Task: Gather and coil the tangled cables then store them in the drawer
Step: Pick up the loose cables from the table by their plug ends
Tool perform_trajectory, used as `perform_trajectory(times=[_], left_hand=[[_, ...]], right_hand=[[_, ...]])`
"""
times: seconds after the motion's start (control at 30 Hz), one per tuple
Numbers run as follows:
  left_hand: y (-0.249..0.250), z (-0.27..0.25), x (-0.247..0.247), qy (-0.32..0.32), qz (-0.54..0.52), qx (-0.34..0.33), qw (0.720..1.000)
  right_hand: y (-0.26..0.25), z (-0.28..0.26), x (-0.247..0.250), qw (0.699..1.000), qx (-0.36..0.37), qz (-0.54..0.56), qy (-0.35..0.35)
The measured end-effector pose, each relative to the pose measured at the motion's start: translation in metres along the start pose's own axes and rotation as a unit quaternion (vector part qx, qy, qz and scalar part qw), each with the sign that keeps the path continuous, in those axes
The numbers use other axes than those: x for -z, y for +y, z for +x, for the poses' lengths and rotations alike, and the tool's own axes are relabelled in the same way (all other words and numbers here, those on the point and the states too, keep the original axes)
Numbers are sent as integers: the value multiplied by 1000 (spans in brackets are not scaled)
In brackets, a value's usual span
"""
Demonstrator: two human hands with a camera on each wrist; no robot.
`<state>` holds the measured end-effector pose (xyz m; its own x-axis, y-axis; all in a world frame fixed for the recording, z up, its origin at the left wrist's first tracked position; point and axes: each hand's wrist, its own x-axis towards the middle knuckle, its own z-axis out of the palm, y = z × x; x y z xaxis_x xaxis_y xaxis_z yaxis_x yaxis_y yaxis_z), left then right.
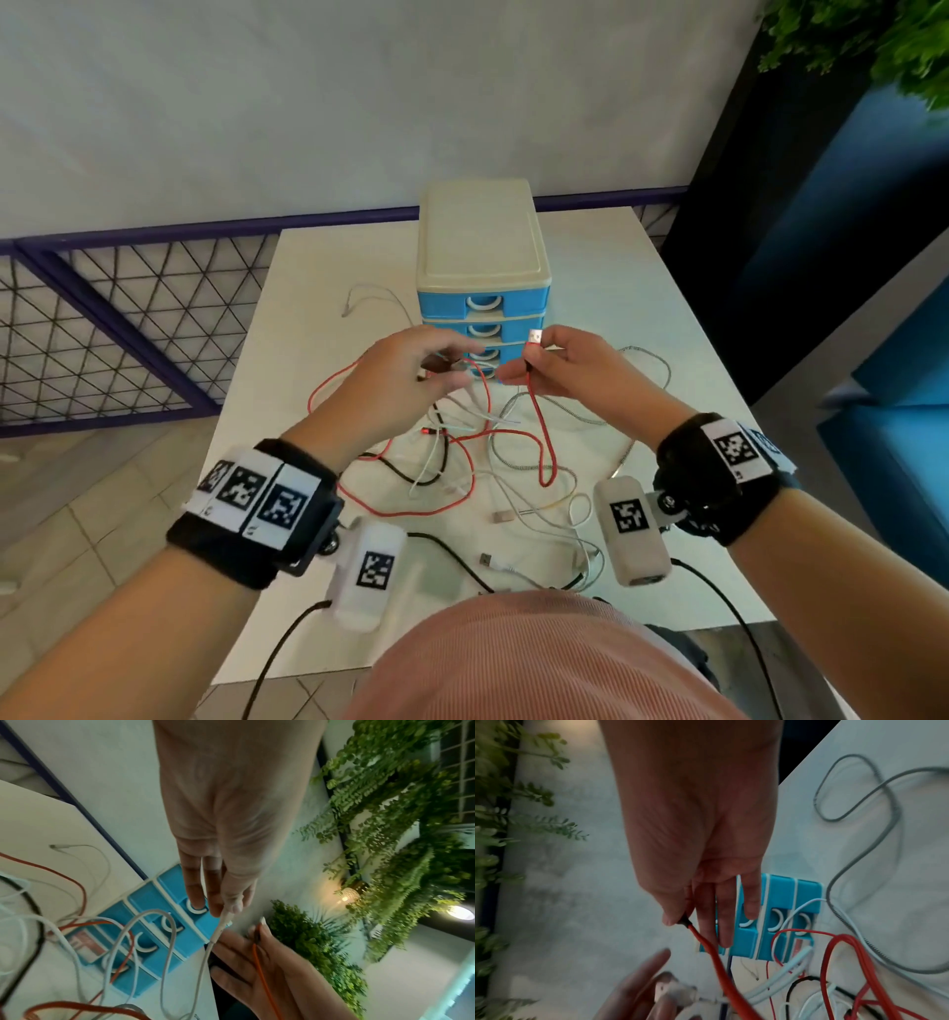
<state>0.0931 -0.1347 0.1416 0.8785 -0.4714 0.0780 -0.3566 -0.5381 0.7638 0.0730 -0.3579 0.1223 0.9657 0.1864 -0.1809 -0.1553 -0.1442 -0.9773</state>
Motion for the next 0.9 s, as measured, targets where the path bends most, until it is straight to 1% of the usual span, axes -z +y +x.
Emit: perform_trajectory(times=[0.07, 0.13, 0.23, 0.3, 0.37, 0.47, 0.53, 0.6, 0.63, 0.67, 0.7, 0.73, 0.77, 0.8, 0.83, 0.87, 0.9], left_hand=[[7, 6, -3, -9, -19, -5, 1000], [12, 12, -6, -1, -48, -17, 999], [14, 21, -8, 52, -96, -32, 993], [14, 25, -8, 84, -101, -40, 990], [14, 25, -9, 100, -101, -46, 989], [10, 22, -15, 101, -82, -44, 990], [8, 19, -23, 102, -62, -23, 993], [4, 14, -33, 91, -35, -4, 995], [1, 10, -38, 61, -18, -2, 998], [-4, 6, -45, 10, -1, -5, 1000], [-12, 1, -52, -61, 16, -9, 998], [-20, -5, -58, -142, 37, -13, 989], [-30, -12, -65, -222, 72, -18, 972], [-38, -18, -73, -292, 112, -27, 949], [-46, -25, -78, -343, 154, -30, 926], [-53, -31, -84, -375, 188, -34, 907], [-58, -34, -90, -393, 212, -36, 894]], right_hand=[[-7, 5, -5, 999, 10, -14, -28], [-11, 8, -11, 998, 16, 7, -55], [-16, 12, -18, 996, 29, 16, -80], [-19, 13, -20, 996, 34, 26, -84], [-20, 12, -21, 995, 44, 16, -87], [-17, 13, -26, 992, 67, -83, -61], [-13, 15, -29, 984, 71, -158, -32], [-7, 17, -28, 977, 66, -201, 6], [-5, 18, -26, 978, 57, -198, 27], [-4, 17, -24, 982, 44, -179, 46], [-4, 16, -22, 985, 30, -158, 61], [-6, 14, -20, 987, 20, -145, 72], [-7, 13, -18, 986, 13, -146, 80], [-9, 11, -16, 985, 10, -149, 82], [-9, 12, -16, 986, 9, -150, 78], [-10, 11, -16, 986, 9, -149, 73], [-10, 12, -15, 985, 6, -155, 72]])
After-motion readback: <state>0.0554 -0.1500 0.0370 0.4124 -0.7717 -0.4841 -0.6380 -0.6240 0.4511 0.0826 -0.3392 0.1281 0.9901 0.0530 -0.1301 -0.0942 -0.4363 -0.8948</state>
